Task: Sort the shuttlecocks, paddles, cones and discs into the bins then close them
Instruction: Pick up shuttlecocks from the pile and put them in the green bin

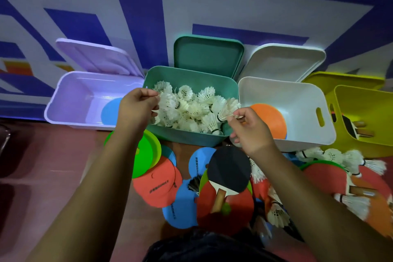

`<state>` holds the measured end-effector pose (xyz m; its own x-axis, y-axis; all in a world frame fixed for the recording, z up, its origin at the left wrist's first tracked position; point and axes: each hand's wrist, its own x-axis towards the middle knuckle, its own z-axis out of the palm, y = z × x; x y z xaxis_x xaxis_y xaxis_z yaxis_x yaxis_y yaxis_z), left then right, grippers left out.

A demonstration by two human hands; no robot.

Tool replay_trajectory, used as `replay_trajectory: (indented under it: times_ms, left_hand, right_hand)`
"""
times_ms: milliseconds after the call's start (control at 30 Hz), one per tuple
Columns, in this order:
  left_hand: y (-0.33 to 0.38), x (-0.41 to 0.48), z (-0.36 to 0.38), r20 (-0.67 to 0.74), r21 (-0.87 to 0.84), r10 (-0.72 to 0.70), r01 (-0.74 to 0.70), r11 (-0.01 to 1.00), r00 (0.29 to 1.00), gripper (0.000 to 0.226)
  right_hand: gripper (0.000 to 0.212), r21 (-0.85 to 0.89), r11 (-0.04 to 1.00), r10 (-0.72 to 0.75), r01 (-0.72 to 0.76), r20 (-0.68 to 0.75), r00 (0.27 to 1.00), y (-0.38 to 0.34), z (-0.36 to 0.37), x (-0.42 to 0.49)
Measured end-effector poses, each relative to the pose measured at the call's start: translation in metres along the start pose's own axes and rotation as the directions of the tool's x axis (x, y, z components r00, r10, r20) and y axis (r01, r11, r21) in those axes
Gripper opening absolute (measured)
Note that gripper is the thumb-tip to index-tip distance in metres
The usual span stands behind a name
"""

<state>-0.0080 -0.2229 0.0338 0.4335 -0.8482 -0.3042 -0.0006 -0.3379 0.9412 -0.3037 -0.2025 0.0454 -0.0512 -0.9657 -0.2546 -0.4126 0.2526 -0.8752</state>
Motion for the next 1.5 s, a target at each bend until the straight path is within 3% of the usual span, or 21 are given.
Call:
replay_trajectory:
  times_ms: [367, 667, 967, 1200, 1367, 1500]
  left_hand:
    - [0.001, 0.062, 0.014, 0.097, 0.014, -0.001, 0.000, 1.000, 0.995, 0.007]
    - [0.005, 0.101, 0.044, 0.091, 0.223, 0.036, -0.056, 0.973, 0.995, 0.014]
    - [-0.013, 0.081, 0.025, 0.086, 0.246, 0.012, -0.033, 0.969, 0.996, 0.009]
    - [-0.012, 0.058, 0.003, 0.113, 0.199, 0.019, -0.042, 0.979, 0.993, 0.011]
    - [-0.012, 0.040, -0.001, 0.112, 0.170, 0.010, -0.029, 0.985, 0.994, 0.006]
    - [-0.013, 0.024, 0.001, 0.132, 0.170, -0.009, -0.014, 0.985, 0.991, 0.008]
  right_hand:
    - [0.010, -0.044, 0.999, 0.006, -0.007, -0.018, 1.000, -0.007, 0.031, 0.008]
    - [0.011, -0.102, 0.992, 0.065, -0.068, -0.035, 0.997, -0.012, 0.037, 0.019]
    - [0.008, -0.041, 0.998, 0.045, -0.045, -0.005, 0.999, -0.014, 0.058, 0.038]
    - [0.005, -0.136, 0.991, 0.002, 0.004, 0.047, 0.999, -0.034, 0.076, 0.067]
    - [0.055, -0.224, 0.974, 0.075, -0.039, 0.158, 0.984, -0.049, 0.079, 0.083]
    - [0.043, -0.240, 0.971, 0.049, -0.011, 0.155, 0.987, -0.041, 0.071, 0.069]
